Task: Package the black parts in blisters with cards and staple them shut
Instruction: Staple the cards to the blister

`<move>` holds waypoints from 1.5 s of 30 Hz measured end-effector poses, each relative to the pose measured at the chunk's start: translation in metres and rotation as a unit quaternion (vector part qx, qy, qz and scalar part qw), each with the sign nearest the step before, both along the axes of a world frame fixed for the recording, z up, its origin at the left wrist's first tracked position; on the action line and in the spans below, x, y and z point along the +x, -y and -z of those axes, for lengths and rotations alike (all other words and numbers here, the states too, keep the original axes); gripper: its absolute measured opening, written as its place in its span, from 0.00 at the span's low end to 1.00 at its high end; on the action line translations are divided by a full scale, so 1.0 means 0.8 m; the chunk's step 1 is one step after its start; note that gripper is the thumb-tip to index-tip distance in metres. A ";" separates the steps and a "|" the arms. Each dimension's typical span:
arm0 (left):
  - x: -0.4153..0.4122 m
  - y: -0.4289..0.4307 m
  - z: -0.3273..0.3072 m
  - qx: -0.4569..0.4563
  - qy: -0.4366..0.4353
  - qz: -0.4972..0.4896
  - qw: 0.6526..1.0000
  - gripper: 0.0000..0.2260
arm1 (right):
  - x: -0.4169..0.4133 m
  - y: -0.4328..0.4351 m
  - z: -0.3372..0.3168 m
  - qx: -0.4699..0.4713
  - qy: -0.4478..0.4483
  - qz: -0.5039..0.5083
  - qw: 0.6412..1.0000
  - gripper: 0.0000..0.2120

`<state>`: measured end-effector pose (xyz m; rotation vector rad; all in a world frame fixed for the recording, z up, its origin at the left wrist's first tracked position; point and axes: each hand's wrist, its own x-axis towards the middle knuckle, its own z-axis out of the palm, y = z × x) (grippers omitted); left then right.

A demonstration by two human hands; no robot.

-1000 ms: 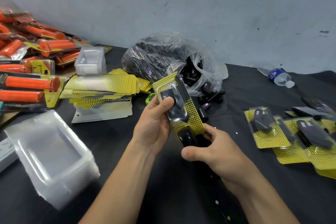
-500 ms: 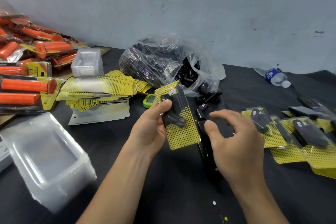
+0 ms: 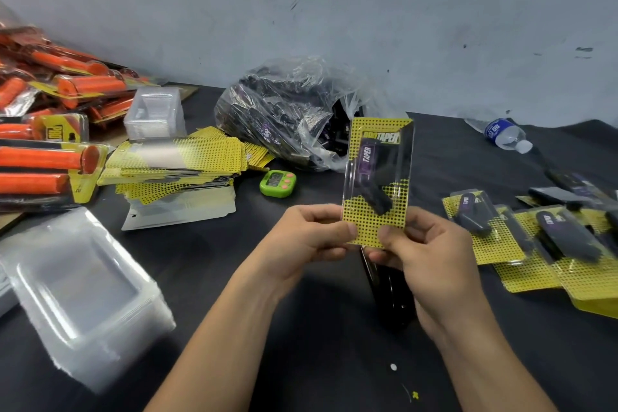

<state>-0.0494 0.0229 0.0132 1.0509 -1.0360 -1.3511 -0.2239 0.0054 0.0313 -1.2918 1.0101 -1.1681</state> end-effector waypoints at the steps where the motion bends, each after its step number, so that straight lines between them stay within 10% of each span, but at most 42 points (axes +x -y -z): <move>1: -0.001 -0.001 0.000 0.011 0.011 -0.006 1.000 0.07 | -0.002 0.001 -0.001 0.008 0.016 -0.004 1.000 0.10; 37: -0.034 0.004 0.001 -0.029 0.076 -0.122 0.989 0.09 | -0.019 0.023 0.009 -0.054 -0.043 0.003 0.998 0.11; 45: -0.094 0.020 -0.032 -0.011 0.033 -0.181 0.983 0.08 | -0.045 0.034 -0.010 0.028 0.074 0.091 0.993 0.13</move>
